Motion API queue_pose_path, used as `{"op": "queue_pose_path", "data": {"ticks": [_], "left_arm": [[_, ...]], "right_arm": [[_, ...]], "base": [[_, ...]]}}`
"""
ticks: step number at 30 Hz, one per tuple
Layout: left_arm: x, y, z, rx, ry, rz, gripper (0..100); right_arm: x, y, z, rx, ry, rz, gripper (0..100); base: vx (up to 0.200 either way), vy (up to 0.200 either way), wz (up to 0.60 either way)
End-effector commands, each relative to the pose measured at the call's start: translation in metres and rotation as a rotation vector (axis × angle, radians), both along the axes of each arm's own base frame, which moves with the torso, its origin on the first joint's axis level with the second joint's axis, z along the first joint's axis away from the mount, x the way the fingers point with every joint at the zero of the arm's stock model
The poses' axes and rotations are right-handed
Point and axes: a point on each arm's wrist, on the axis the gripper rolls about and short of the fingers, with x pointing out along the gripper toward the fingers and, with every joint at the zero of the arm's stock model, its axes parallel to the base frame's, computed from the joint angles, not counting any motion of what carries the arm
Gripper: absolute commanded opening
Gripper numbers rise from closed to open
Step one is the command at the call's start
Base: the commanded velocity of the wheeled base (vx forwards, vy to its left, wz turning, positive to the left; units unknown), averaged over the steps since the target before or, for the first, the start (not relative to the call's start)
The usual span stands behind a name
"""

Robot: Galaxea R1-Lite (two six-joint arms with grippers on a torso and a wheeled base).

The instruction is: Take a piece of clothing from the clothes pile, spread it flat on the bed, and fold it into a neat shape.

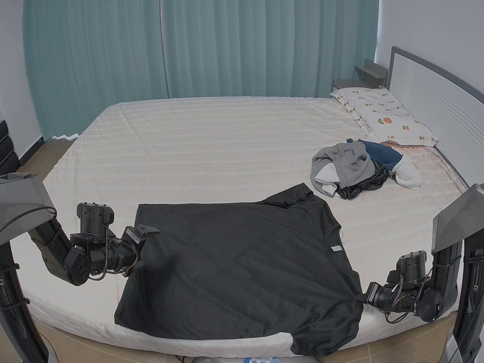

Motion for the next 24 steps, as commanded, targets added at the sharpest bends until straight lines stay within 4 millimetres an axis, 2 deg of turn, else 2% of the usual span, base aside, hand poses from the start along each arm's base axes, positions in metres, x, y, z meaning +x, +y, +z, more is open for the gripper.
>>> {"op": "queue_pose_path", "data": {"ticks": [1, 2, 3, 17, 24], "left_arm": [[-0.002, 0.000, -0.002, 0.007, 0.007, -0.008, 100], [-0.002, 0.000, -0.001, 0.010, 0.004, -0.011, 100], [-0.002, -0.001, -0.001, 0.011, 0.003, -0.013, 100], [-0.013, -0.003, -0.006, 0.015, 0.031, -0.069, 100], [-0.014, -0.003, -0.006, 0.016, 0.032, -0.071, 100]], "right_arm": [[0.000, 0.000, -0.001, 0.002, 0.006, -0.001, 0], [-0.001, 0.000, -0.001, 0.000, 0.009, 0.000, 0], [-0.001, -0.001, -0.001, -0.003, 0.007, 0.004, 100], [0.015, -0.006, 0.012, 0.167, -0.109, -0.110, 100], [0.019, -0.011, 0.013, 0.246, -0.112, -0.136, 100]], "base": [[0.000, 0.000, 0.00], [0.000, 0.000, 0.00], [0.000, 0.000, 0.00], [0.000, 0.000, 0.00], [-0.200, 0.000, 0.00]]}}
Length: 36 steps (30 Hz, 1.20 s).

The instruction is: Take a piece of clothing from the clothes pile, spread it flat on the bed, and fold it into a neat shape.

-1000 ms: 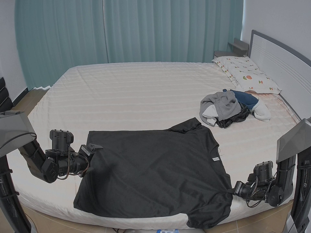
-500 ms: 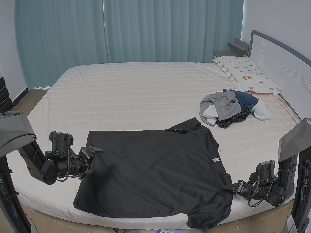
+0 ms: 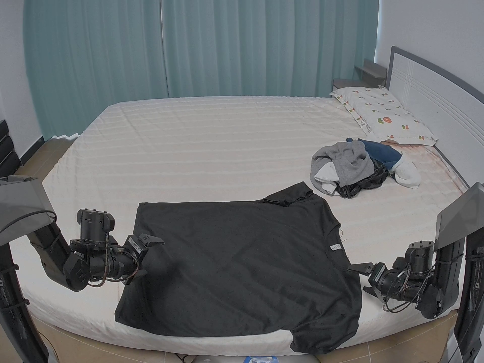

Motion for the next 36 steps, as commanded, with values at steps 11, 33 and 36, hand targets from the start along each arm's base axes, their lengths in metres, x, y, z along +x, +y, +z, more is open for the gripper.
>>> {"op": "queue_pose_path", "data": {"ticks": [11, 33, 36], "left_arm": [[-0.006, 0.008, 0.005, 0.064, -0.024, -0.018, 100], [-0.032, 0.037, -0.028, 0.447, 0.144, -0.103, 100], [-0.035, 0.034, -0.031, 0.448, 0.160, -0.117, 100]], "right_arm": [[0.004, -0.004, -0.001, 0.027, -0.001, -0.014, 100], [0.003, -0.004, -0.001, 0.028, 0.000, -0.013, 100], [0.003, -0.004, -0.001, 0.028, 0.000, -0.013, 100]], "base": [[-0.091, 0.000, 0.00], [0.000, 0.000, 0.00], [0.000, 0.000, 0.00]]}}
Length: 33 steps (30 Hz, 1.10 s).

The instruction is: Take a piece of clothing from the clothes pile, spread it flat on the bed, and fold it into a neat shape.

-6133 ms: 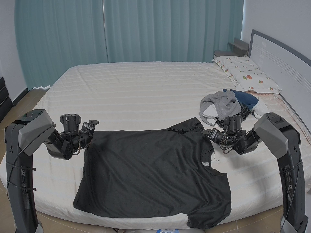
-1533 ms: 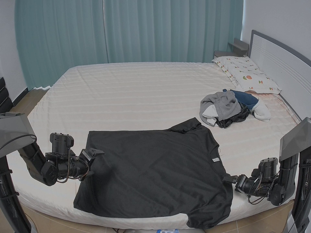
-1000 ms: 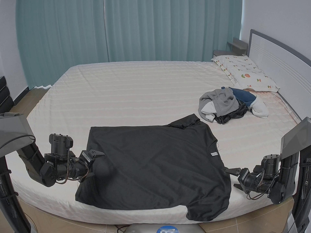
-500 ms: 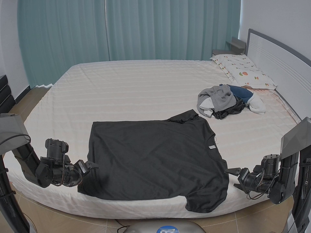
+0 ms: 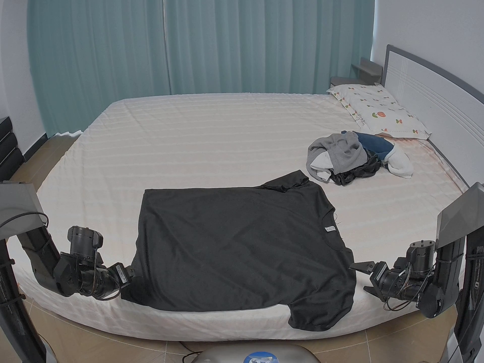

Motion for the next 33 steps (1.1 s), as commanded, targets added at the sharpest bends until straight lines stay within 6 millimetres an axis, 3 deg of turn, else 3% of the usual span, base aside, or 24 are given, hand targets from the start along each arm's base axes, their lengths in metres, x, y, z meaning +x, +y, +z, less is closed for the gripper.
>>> {"op": "queue_pose_path", "data": {"ticks": [1, 15, 16, 24, 33], "left_arm": [[-0.003, -0.001, -0.009, 0.001, 0.039, -0.005, 100], [0.000, -0.002, -0.023, 0.006, 0.081, -0.008, 100], [0.000, -0.002, -0.023, 0.012, 0.082, -0.006, 0], [-0.004, -0.004, -0.021, 0.022, 0.089, -0.015, 0], [-0.017, 0.001, -0.026, 0.166, 0.172, -0.068, 0]], "right_arm": [[0.000, 0.000, 0.000, 0.001, -0.006, 0.001, 100], [0.000, 0.001, 0.000, 0.001, -0.004, 0.002, 100], [0.000, 0.001, 0.000, 0.001, -0.004, 0.002, 100], [0.000, 0.001, 0.000, 0.000, -0.005, 0.003, 100], [0.000, 0.001, 0.000, 0.001, -0.004, 0.004, 100]], "base": [[0.000, 0.000, 0.00], [0.000, 0.000, 0.00], [0.000, 0.000, 0.00], [0.000, 0.000, 0.00], [0.000, 0.000, 0.00]]}}
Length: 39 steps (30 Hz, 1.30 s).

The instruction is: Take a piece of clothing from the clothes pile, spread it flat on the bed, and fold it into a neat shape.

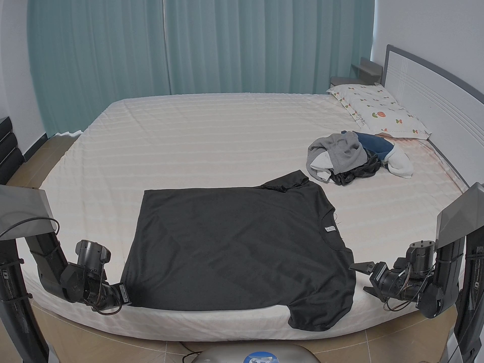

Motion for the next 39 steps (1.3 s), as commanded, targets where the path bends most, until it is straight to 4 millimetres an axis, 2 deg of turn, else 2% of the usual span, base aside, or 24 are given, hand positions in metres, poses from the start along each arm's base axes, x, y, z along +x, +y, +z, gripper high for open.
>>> {"op": "queue_pose_path", "data": {"ticks": [1, 15, 16, 23, 27, 32, 39], "left_arm": [[-0.004, 0.001, -0.001, 0.007, 0.014, 0.003, 0], [-0.006, 0.001, -0.001, 0.007, 0.019, -0.001, 0], [-0.005, 0.001, 0.000, 0.005, 0.015, 0.001, 100], [-0.001, 0.007, 0.010, -0.033, -0.036, 0.015, 100], [-0.002, 0.015, 0.018, -0.187, -0.069, -0.025, 100], [-0.005, 0.014, 0.015, -0.270, -0.062, -0.106, 100], [-0.010, 0.015, 0.001, -0.192, -0.015, -0.192, 100]], "right_arm": [[0.000, 0.000, 0.000, 0.001, -0.004, 0.002, 100], [0.000, 0.001, 0.000, 0.000, -0.005, 0.004, 100], [0.000, 0.001, 0.000, 0.000, -0.005, 0.004, 100], [0.000, 0.001, 0.000, 0.000, -0.005, 0.006, 100], [0.000, 0.001, 0.000, 0.000, -0.005, 0.004, 100], [0.000, 0.001, 0.000, 0.000, -0.005, 0.004, 100], [0.000, 0.001, 0.000, 0.000, -0.005, 0.004, 100]], "base": [[0.000, 0.000, 0.00], [0.000, 0.000, 0.00], [0.000, 0.000, 0.00], [0.000, 0.000, 0.00], [0.000, 0.000, 0.00], [0.000, 0.000, 0.00], [0.000, 0.000, 0.00]]}}
